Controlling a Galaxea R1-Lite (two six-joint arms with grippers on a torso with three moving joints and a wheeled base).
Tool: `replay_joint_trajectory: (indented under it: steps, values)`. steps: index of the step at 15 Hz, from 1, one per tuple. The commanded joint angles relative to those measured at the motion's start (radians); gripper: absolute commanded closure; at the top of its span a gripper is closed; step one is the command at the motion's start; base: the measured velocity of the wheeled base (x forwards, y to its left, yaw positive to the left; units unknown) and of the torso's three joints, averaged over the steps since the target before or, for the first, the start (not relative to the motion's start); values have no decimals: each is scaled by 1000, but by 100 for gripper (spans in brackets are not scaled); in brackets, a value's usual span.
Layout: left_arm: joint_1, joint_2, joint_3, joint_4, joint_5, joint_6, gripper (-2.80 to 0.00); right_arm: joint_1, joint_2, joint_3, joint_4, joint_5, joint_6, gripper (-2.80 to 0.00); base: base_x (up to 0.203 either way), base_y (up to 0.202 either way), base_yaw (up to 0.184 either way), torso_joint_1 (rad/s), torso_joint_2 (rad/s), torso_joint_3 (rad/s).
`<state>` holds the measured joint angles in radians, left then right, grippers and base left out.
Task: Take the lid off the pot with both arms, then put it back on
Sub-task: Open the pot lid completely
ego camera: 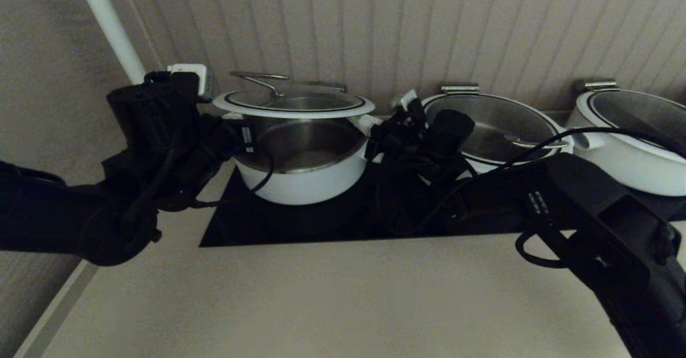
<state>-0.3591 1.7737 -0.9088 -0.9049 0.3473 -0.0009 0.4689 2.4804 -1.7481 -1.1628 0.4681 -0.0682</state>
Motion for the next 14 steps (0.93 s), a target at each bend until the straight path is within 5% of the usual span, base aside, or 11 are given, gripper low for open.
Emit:
replay_joint_trajectory:
  steps: [1, 14]
  values:
    - [0, 29, -43, -8, 1, -1, 0, 0, -3, 1, -6, 4, -1, 0, 0, 0, 0, 0, 0, 0]
    - [0, 54, -90, -6, 1, -2, 0, 5, -71, 76, 0, 11, -7, 0, 0, 0, 0, 0, 0, 0]
